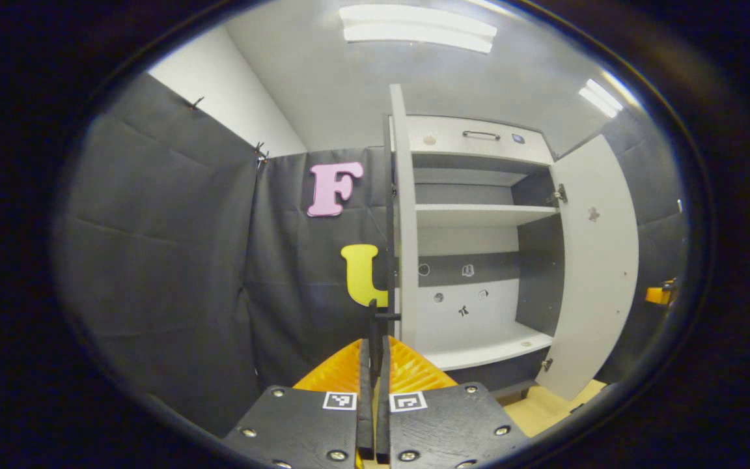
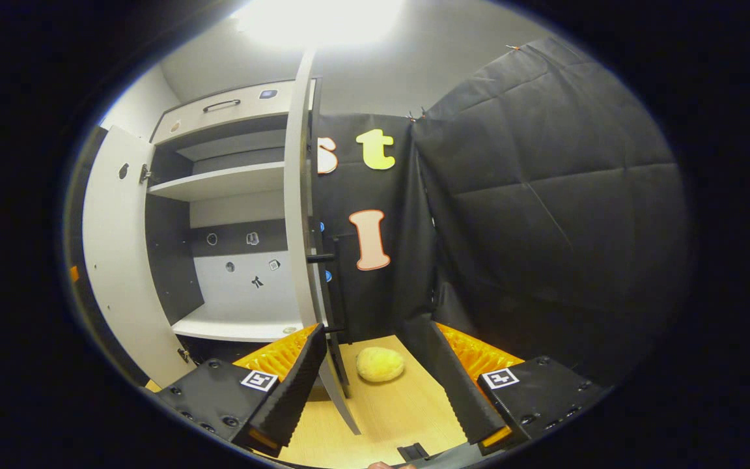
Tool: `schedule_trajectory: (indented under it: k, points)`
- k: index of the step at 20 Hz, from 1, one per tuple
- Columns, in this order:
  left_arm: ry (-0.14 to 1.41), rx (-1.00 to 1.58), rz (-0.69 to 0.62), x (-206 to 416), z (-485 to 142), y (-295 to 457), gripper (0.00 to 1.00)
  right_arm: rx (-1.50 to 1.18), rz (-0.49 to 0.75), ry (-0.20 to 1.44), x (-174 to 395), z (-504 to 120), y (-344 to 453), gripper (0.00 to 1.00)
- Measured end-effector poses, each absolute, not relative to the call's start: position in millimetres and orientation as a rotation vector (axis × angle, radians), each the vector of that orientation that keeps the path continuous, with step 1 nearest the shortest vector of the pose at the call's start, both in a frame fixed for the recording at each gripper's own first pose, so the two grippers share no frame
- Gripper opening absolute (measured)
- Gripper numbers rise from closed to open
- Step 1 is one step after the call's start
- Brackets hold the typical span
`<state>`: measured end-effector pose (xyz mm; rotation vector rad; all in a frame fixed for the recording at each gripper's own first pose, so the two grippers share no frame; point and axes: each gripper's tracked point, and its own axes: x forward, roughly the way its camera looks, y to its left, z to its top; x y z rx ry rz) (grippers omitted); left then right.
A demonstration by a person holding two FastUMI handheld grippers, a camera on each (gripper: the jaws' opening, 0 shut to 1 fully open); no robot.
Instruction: Open the right door of the double-door shoe cabinet with the right hand, and open the left door with the left hand.
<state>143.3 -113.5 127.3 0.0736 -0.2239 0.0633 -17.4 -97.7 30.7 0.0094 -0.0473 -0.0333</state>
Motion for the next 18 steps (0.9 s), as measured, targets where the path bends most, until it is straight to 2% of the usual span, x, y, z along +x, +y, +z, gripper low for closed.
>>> schedule_trajectory:
  k: [1,2,4,7,11,18]
  points:
    - [-0.243,0.089,0.07,138,133,-124,0.1,0.013,-0.011,-0.059,-16,36,-95,0.98]
    - [-0.249,0.093,0.064,131,134,-139,0.31,0.019,0.015,-0.072,-14,41,-92,0.98]
    - [-0.247,0.082,0.04,123,127,-173,0.32,0.017,0.056,-0.092,-14,47,-87,0.98]
    - [-0.22,0.034,0.012,116,113,-212,0.98,0.006,0.111,-0.107,-20,49,-83,0.98]
    - [-0.187,-0.015,0.035,104,95,-234,0.98,-0.022,0.167,-0.1,-29,42,-87,0.98]
    - [-0.187,-0.065,0.141,69,83,-223,0.98,-0.054,0.202,-0.094,-40,29,-99,0.98]
